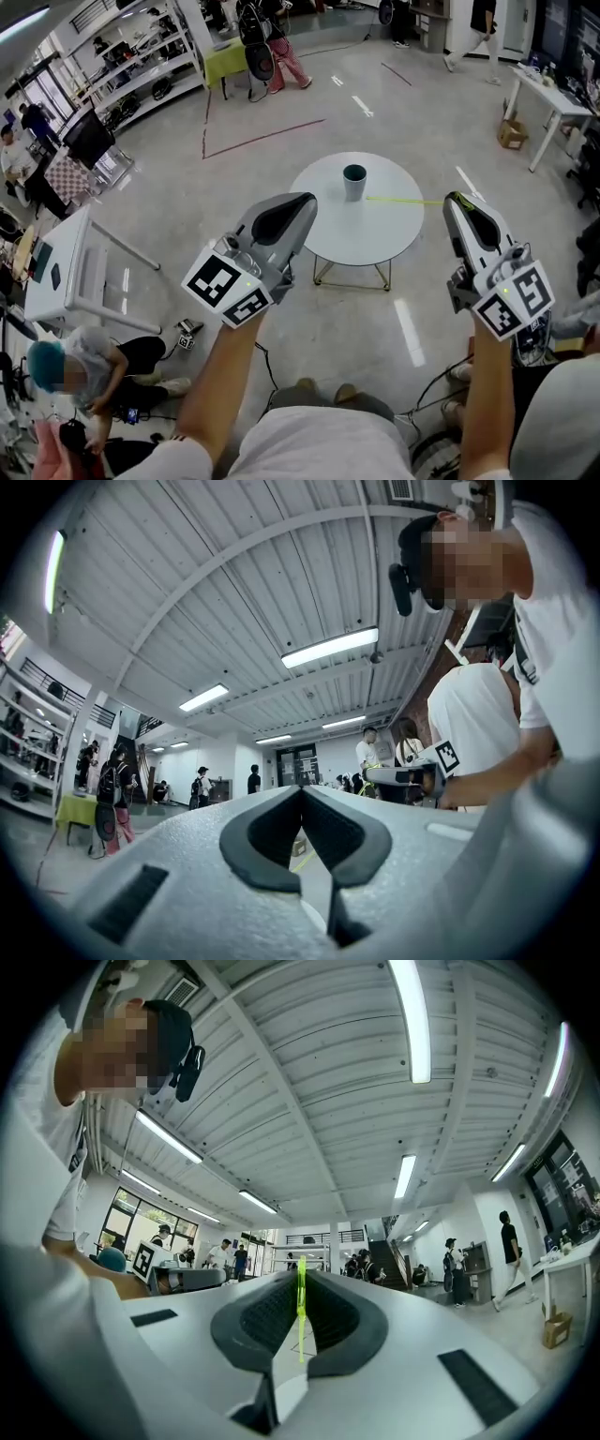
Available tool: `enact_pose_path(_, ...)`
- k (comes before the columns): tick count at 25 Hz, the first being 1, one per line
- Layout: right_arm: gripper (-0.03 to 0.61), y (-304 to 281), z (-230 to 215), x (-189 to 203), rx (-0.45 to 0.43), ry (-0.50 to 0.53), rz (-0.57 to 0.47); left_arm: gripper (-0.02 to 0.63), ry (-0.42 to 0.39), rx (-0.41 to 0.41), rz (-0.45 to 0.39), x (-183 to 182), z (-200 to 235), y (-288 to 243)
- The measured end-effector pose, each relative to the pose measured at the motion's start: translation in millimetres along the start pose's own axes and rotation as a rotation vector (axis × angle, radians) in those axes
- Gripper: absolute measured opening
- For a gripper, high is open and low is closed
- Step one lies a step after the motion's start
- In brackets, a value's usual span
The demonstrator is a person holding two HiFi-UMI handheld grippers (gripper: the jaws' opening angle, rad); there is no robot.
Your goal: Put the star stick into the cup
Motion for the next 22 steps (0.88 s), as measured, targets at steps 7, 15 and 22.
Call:
enact_pose_path(7, 0.023, -0.4, -8.7, 4.4, -0.017, -0.003, 0.008, 0.015, -0.004, -0.031, 0.018, 5.6, -0.9, 1.9)
enact_pose_path(15, 0.023, -11.0, -16.5, 6.2, -0.024, 0.002, 0.017, 0.015, -0.015, -0.035, 0.011, 4.7, 9.6, -5.6)
enact_pose_path(22, 0.023, -33.7, -29.7, 13.0, -0.024, 0.016, 0.028, 0.015, -0.008, -0.03, -0.002, 16.3, 33.2, -18.6)
Point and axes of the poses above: the fingertips, and each gripper's own axes: y backward along the fingers, z to its left, x out of its underside, the point moved 5 cm from there along y, backward along the fingers, and after that the axes turned 2 degrees about -y, right-handed, at the moved point
